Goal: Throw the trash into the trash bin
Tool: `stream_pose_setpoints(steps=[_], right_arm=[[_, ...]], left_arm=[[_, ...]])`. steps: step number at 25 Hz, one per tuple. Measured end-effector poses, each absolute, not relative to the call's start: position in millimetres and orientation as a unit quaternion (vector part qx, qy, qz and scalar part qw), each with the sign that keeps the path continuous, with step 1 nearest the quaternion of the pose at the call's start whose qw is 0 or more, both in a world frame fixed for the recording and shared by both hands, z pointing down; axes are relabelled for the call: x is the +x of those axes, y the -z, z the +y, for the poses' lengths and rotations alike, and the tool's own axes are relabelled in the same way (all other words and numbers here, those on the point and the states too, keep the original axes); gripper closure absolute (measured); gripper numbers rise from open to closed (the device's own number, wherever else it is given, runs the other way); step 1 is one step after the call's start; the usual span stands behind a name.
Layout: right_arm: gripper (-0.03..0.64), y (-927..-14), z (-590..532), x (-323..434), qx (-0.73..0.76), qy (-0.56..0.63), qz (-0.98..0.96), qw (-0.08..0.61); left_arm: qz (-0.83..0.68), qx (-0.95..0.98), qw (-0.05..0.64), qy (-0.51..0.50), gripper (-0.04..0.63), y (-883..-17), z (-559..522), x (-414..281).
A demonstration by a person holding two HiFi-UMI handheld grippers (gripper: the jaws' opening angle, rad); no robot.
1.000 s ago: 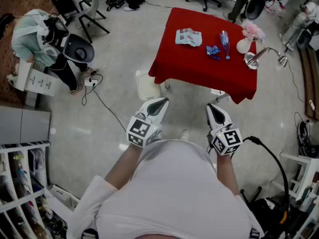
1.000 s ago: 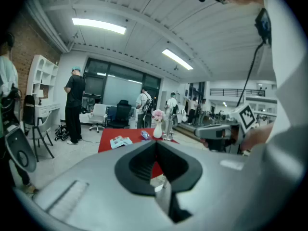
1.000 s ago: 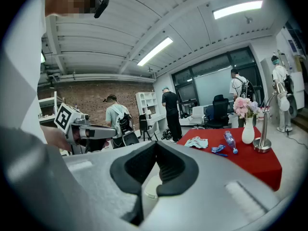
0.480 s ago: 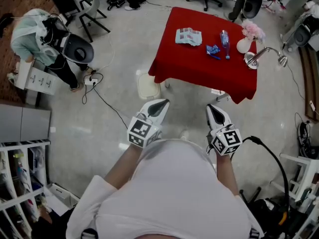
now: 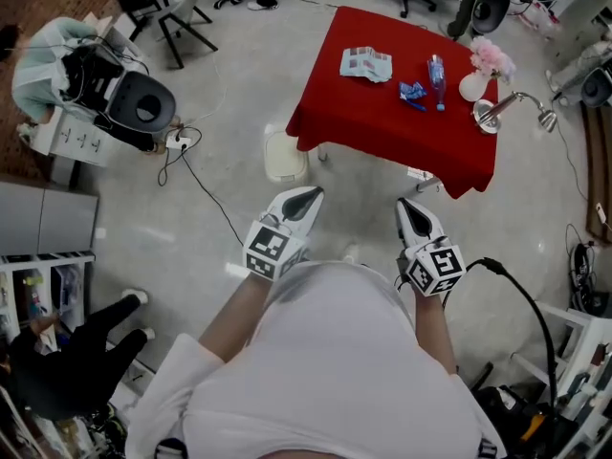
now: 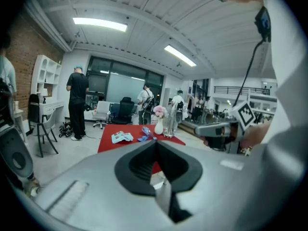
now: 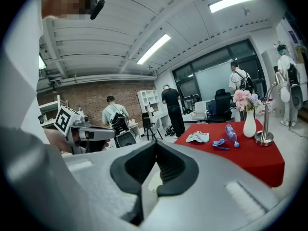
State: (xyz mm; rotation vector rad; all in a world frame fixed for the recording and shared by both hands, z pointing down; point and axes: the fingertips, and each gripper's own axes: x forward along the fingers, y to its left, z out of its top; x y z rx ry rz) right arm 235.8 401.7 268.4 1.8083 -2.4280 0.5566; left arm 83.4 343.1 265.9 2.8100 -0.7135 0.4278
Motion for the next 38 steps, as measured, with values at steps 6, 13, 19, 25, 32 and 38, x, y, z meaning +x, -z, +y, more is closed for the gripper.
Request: stream_pose_setpoints(steps=[6, 13, 19, 25, 32, 38], right_arm=[[0.615, -278.4, 414.3, 251.6, 0.566, -0.190, -0.802, 0.020], [0.615, -292.4, 425.9, 270.3, 0.540, -0.189, -0.819, 0.042], [0.615, -296.2, 418.2, 268.5, 0.535, -0.191, -0.821, 0.051], [0.615, -297.0, 388.9, 258.7, 0.548, -0.189, -0.813, 0.046], [0.615, -295.8, 333.5, 240.9, 0.572, -0.193, -0.796, 0.049], [0.615, -301.6, 280.3, 216.9, 0.588, -0.194, -0.783, 0.053]], left_arm=[[-0.261, 0.946, 0.118, -0.154, 0.591, -281.5, 360.5, 89.0], [-0.283, 0.938, 0.123, -0.155, 0.591, -292.5, 371.1, 96.5], [-0.301, 0.932, 0.130, -0.157, 0.591, -296.3, 357.5, 85.3], [-0.295, 0.933, 0.125, -0.165, 0.591, -301.6, 326.9, 74.0], [-0.265, 0.940, 0.115, -0.181, 0.591, -310.1, 277.8, 57.7], [-0.229, 0.950, 0.104, -0.185, 0.591, -316.2, 225.5, 49.4]])
